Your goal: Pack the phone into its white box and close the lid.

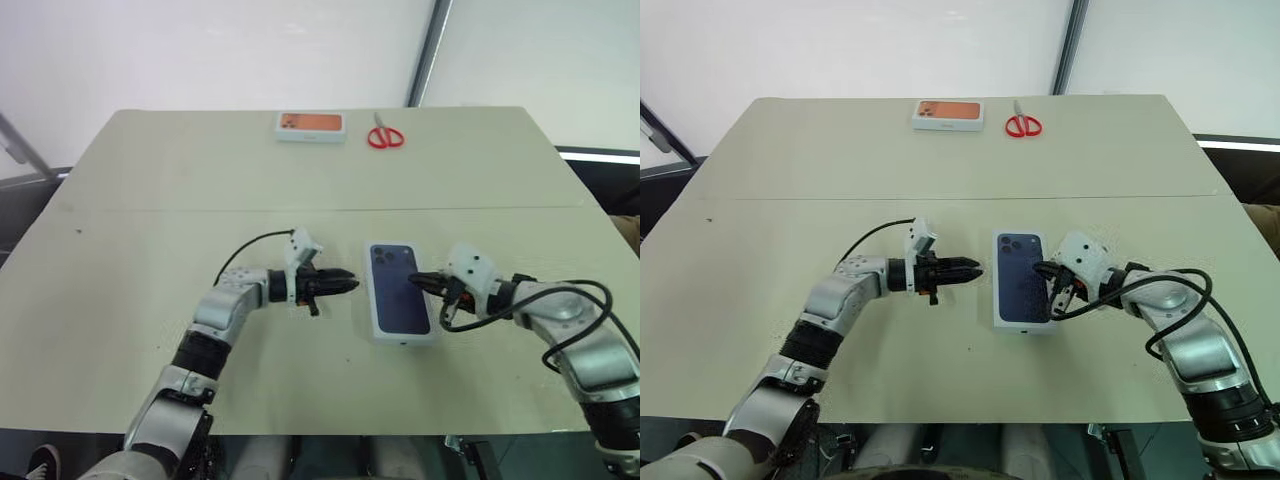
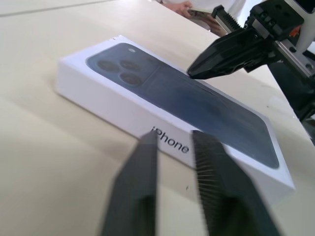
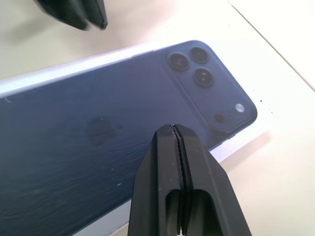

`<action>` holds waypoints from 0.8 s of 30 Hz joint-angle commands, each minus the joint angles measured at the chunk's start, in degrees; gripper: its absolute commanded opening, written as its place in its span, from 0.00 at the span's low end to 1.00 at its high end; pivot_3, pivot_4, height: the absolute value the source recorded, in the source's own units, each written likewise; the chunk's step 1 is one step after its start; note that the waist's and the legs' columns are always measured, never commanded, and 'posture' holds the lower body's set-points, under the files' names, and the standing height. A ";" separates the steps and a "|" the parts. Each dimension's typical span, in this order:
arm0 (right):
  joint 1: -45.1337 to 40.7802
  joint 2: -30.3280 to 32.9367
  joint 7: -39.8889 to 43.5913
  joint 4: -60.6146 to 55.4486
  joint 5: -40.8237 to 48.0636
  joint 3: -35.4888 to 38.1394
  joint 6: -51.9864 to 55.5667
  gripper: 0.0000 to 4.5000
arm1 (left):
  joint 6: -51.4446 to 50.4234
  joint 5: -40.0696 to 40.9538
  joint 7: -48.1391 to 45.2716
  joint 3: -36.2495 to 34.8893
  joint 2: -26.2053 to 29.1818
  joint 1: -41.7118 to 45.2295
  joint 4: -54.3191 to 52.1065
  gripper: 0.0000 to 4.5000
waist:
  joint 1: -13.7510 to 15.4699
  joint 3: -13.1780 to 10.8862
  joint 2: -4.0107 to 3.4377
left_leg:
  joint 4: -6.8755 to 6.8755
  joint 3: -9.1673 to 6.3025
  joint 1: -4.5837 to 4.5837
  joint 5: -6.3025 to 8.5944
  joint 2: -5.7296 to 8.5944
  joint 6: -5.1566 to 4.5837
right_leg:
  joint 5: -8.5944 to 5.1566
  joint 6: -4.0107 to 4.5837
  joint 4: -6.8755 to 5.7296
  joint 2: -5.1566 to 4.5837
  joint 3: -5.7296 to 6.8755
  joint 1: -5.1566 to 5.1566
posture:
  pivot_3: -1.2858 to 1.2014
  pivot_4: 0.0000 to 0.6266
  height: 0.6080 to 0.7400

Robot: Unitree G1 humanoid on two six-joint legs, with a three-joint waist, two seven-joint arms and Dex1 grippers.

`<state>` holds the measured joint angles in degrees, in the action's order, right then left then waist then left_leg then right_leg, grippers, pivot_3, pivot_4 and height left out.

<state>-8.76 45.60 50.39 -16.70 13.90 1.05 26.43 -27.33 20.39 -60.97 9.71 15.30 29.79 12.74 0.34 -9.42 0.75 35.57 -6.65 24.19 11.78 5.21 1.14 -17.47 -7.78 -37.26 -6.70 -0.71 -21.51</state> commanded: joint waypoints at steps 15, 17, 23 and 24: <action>4.44 5.39 8.34 -3.39 13.65 13.19 5.22 0.37 | -3.27 6.41 -5.36 -12.67 22.78 -9.50 -10.91 1.00 | 0.18 -0.01 -0.04 | -0.09 0.02 0.00 0.02 -0.01 -0.01 | 0.00 0.02 0.03 -0.07 -0.05 -0.04 | 0.52 0.24 1.00; 5.14 5.55 8.81 -4.82 13.91 13.95 3.74 0.59 | -3.76 7.19 -5.39 -13.95 24.30 -11.52 -12.73 1.00 | 0.25 -0.02 -0.04 | -0.09 0.02 0.00 0.02 -0.01 -0.01 | -0.01 0.03 0.03 -0.08 -0.05 -0.05 | 0.52 0.24 1.00; 8.59 5.90 10.79 -4.83 13.55 16.92 -1.31 1.00 | -3.28 8.20 -4.84 -17.80 27.23 -16.96 -15.57 1.00 | 0.34 -0.02 -0.04 | -0.20 0.04 0.01 0.03 -0.03 0.00 | -0.01 0.05 0.08 -0.13 -0.13 -0.11 | 0.52 0.24 1.00; 9.00 5.89 10.95 -4.73 13.52 17.20 -2.00 1.00 | -3.29 8.24 -4.84 -18.09 27.46 -17.50 -15.74 1.00 | 0.32 -0.02 -0.04 | -0.22 0.05 0.00 0.03 -0.04 0.00 | -0.01 0.05 0.09 -0.14 -0.14 -0.11 | 0.52 0.24 1.00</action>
<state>0.20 50.68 60.74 -20.11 27.19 16.15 26.64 -31.20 27.34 -65.86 -6.28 41.94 12.56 -1.15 0.66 -9.44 0.71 35.35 -6.59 24.19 11.81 5.17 1.14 -17.48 -7.73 -37.17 -6.84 -0.86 -21.64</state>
